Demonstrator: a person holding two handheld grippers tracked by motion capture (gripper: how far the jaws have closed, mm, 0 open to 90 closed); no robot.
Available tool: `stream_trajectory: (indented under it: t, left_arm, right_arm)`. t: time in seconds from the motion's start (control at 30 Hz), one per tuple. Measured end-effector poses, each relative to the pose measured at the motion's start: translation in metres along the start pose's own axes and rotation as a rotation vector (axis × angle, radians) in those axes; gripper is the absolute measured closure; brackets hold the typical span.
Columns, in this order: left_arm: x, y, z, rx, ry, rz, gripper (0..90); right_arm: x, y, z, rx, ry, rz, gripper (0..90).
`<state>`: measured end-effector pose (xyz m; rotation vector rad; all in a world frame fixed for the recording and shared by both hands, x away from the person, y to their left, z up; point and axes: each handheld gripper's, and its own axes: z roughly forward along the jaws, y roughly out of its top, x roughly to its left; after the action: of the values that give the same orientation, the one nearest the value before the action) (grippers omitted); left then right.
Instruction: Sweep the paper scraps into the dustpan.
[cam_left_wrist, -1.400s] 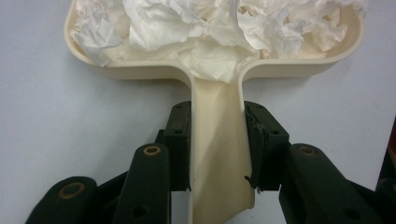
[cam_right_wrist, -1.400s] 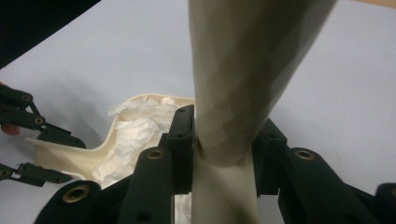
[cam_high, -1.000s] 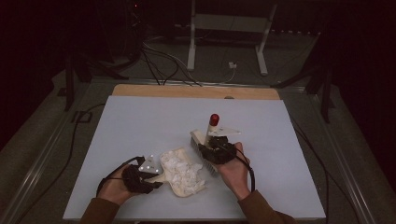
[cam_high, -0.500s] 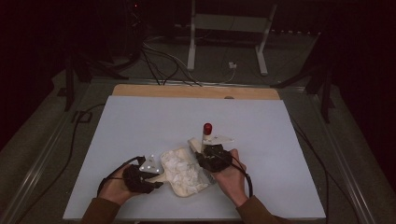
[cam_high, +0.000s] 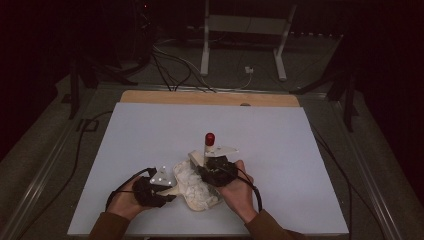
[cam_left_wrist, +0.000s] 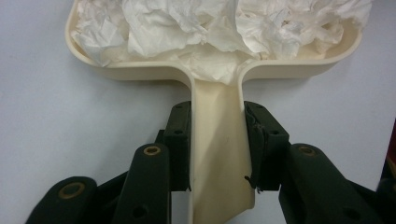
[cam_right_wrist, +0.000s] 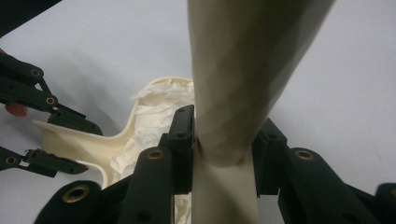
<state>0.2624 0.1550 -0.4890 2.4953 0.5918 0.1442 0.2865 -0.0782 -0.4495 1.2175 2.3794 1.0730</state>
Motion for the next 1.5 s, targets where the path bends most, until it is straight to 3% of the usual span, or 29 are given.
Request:
stream_trajectory:
  t: [0.33,0.57,0.93,1.23,1.5]
  left_arm:
    - [0.001,-0.003,0.000,-0.048,0.008,-0.011,66.5]
    - [0.003,-0.005,-0.001,-0.106,0.017,-0.018,66.6]
    - [0.007,-0.009,-0.005,-0.145,0.040,-0.042,66.5]
    - [0.012,-0.013,-0.015,-0.175,0.076,-0.073,66.6]
    - [0.018,-0.014,-0.022,-0.200,0.116,-0.116,66.5]
  right_arm:
    - [-0.013,0.013,-0.014,-0.031,-0.002,0.019,66.4]
    - [-0.028,0.025,-0.030,-0.093,0.009,0.068,66.5]
    - [-0.046,0.033,-0.048,-0.178,-0.003,0.113,66.4]
    - [-0.068,0.030,-0.045,-0.160,-0.045,0.107,66.5]
    - [-0.083,0.024,-0.039,-0.121,-0.076,0.070,66.6]
